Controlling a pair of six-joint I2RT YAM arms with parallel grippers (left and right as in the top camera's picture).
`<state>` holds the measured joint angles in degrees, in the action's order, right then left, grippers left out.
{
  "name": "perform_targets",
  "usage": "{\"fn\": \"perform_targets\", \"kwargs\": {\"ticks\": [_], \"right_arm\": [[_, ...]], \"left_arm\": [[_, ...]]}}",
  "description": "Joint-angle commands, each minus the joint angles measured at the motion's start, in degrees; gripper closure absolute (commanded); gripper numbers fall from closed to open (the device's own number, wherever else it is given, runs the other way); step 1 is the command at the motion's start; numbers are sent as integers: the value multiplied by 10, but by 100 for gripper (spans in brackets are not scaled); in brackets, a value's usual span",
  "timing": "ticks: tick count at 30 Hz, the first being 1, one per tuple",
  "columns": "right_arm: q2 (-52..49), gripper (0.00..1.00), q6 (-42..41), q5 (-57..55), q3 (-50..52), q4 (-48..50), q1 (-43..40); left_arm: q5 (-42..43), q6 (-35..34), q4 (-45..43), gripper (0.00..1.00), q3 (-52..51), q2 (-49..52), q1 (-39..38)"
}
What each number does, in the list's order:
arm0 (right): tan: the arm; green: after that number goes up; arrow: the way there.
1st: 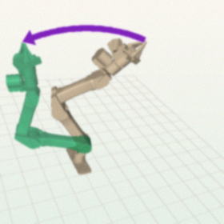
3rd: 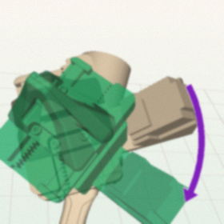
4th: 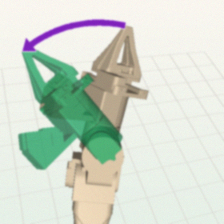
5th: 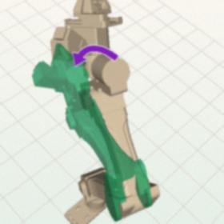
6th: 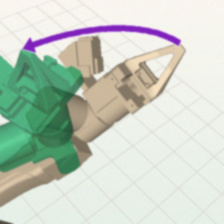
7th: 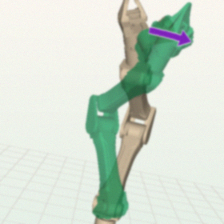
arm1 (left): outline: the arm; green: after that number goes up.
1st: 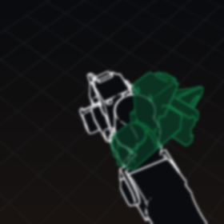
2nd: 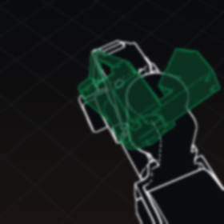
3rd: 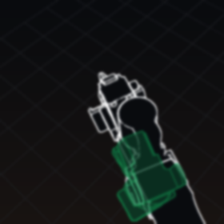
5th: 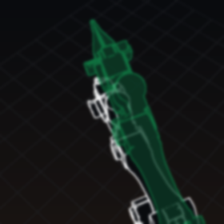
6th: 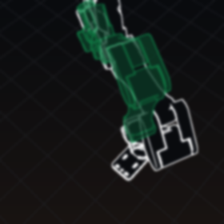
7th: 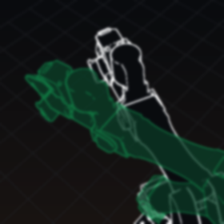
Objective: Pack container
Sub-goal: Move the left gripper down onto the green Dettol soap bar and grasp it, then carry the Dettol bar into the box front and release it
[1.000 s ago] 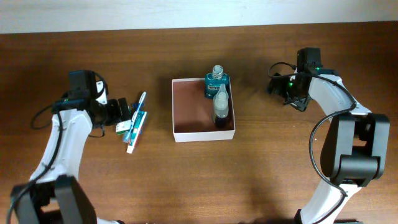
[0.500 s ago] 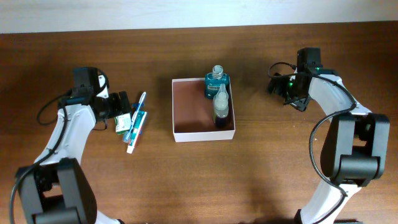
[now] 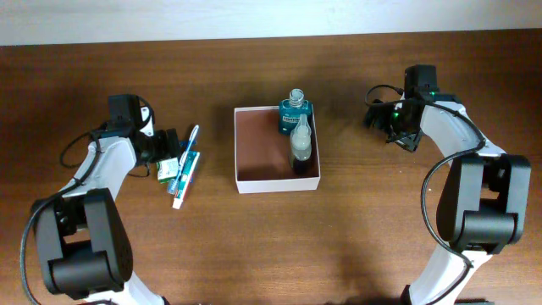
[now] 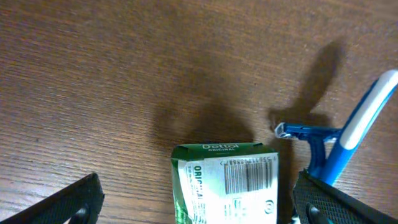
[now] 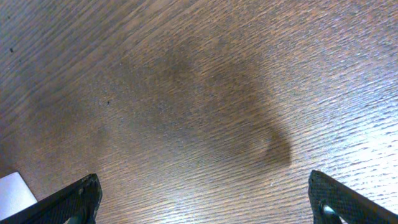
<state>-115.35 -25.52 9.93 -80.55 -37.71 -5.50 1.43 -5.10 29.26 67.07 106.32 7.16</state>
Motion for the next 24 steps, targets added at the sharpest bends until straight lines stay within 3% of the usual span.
{"fn": "perform_targets", "kwargs": {"ticks": [1,9,15,19,22,24], "right_arm": [[-4,1,2,-5,1,0,-2],[-4,1,2,-5,1,0,-2],[-4,1,2,-5,1,0,-2],[-4,1,2,-5,1,0,-2],[-4,1,2,-5,1,0,-2],[-4,1,2,-5,1,0,-2]], "left_arm": [[-1,36,-2,3,5,26,1],[7,74,-3,6,5,59,-16],[5,74,-3,34,5,60,-19],[4,74,-3,44,5,60,-19],[-3,74,-3,63,7,60,-19],[-16,74,-3,66,11,59,-19]]}}
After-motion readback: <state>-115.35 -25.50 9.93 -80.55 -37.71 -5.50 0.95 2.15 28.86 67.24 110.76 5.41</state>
